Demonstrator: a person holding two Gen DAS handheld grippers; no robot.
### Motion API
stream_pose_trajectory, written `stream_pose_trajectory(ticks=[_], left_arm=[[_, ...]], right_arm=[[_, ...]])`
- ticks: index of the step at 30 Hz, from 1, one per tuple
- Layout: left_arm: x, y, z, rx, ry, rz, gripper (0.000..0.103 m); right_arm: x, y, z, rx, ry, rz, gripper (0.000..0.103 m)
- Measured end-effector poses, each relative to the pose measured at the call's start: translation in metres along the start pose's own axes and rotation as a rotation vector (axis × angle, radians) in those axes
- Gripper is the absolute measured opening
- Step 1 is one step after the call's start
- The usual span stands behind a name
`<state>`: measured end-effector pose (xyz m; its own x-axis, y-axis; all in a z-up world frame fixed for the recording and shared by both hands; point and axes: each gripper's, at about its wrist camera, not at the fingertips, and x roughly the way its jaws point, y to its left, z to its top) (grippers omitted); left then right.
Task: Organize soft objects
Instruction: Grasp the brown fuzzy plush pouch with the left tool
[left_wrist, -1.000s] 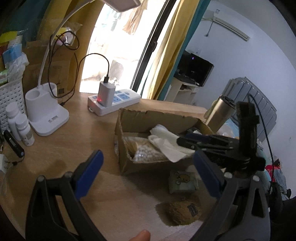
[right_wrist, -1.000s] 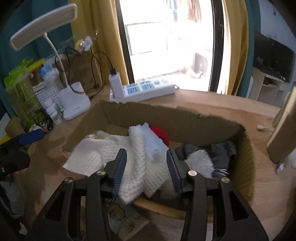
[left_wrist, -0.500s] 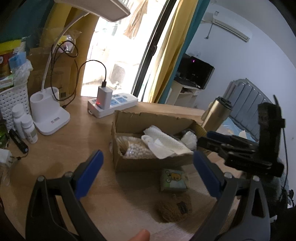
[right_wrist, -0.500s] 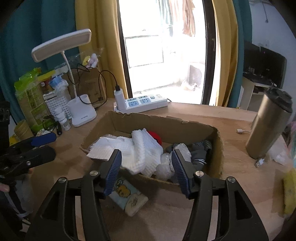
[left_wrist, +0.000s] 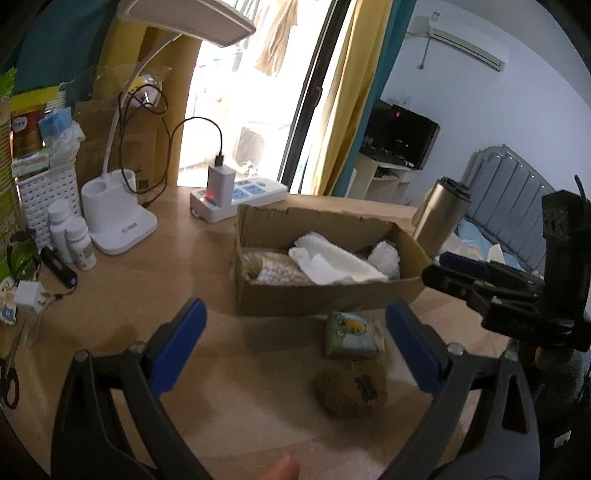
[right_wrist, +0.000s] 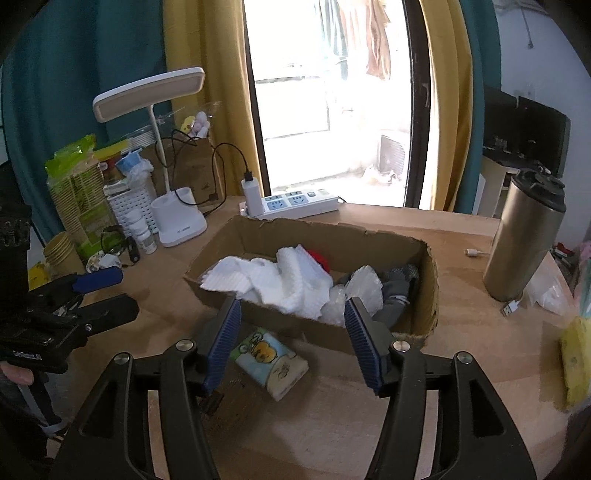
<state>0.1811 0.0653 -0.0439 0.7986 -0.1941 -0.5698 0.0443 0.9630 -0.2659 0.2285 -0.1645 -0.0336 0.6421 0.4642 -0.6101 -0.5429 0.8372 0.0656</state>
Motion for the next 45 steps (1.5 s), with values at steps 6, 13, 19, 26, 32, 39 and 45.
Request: stream_pose_trajectory(ticks=[6,13,19,26,32,39,45], left_arm=[[0.000,-0.004,-0.010,-0.004,0.022,0.018,0.099],[0.007,-0.018,-0.022,0.010,0.065,0.019,0.099],[0.021,-0.032,-0.032,0.025,0.113,0.023,0.099],[0.036,-0.047,-0.042,0.038,0.161,0.027,0.099],[0.050,-0.058,-0.050,0.055,0.190,0.054,0.099],[0.063,-0.072,-0.059,0.097,0.231,0.072,0.099],[0.075,-0.082,-0.066,0.131,0.266,0.079,0.099]], right_arm=[[-0.008,0.000,-0.010,0.012,-0.004,0.020,0.062],[-0.009,-0.010,-0.024,0.030,0.009,0.031,0.064],[-0.010,-0.024,-0.036,0.058,0.011,0.032,0.065],[-0.011,-0.041,-0.045,0.090,0.011,0.038,0.066],[-0.010,-0.054,-0.053,0.118,0.011,0.047,0.066],[-0.009,-0.068,-0.063,0.150,0.013,0.051,0.066],[-0.010,-0.078,-0.067,0.168,0.015,0.051,0.066]])
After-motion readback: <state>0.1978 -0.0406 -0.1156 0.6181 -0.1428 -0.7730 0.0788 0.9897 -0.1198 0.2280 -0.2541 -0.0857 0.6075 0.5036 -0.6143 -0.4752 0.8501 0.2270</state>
